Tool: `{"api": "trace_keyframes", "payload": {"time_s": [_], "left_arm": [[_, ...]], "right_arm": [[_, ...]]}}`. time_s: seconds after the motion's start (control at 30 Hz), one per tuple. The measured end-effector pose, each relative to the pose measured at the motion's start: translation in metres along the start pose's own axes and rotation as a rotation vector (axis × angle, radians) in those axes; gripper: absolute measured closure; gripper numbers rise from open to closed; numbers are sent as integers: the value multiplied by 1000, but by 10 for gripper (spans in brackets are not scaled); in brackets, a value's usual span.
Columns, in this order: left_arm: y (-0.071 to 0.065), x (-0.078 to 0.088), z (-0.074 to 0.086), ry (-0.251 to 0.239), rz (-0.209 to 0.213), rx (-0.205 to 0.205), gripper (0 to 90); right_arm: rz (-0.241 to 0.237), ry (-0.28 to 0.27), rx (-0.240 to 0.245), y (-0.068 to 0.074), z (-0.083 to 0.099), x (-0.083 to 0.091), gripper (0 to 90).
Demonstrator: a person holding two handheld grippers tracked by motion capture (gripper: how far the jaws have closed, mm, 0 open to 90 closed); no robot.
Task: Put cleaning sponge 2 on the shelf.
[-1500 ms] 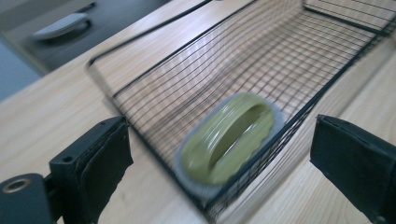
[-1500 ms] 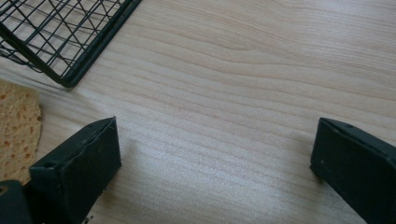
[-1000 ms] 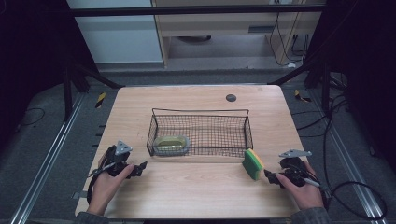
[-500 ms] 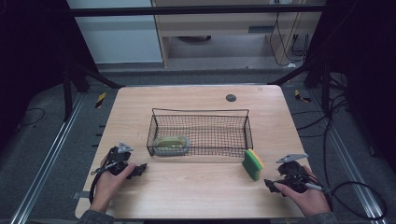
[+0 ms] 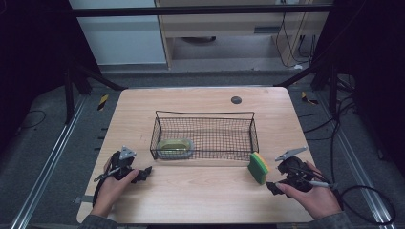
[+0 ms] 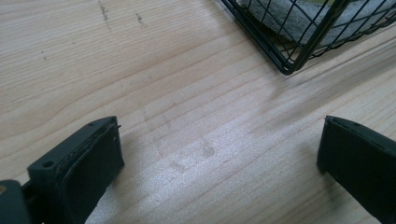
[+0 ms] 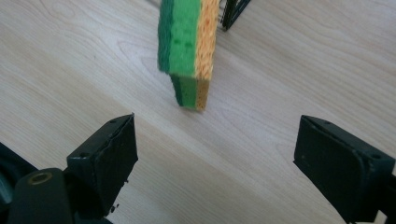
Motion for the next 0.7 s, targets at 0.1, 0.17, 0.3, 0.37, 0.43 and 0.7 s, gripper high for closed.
{"api": "trace_keyframes", "payload": {"time_s": [0.1, 0.17, 0.3, 0.37, 0.43, 0.7], "left_arm": [[0, 0, 0, -2, -3, 2, 0], [0, 0, 0, -3, -3, 1, 0], [0, 0, 0, -3, 0, -2, 0], [0, 0, 0, -3, -1, -2, 0], [0, 0, 0, -3, -1, -2, 0], [0, 0, 0, 1, 2, -4, 0]], "right_arm": [[14, 11, 19, -1, -7, 2, 141], [17, 30, 26, 1, -12, 3, 140], [14, 36, 43, 6, -20, 7, 154], [11, 48, 41, 7, -23, 7, 154], [10, 49, 50, 9, -26, 7, 147], [-7, 30, 33, 15, -37, 8, 140]]}}
Point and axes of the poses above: each handheld gripper's, and its own axes: x roughly backward along the jaws, z roughly out of its underside, y roughly to its left, the point moved 8 cm from there along -x, roughly forward along the jaws, and after that the axes turned 11 degrees about -x, right-handed, at the moved point
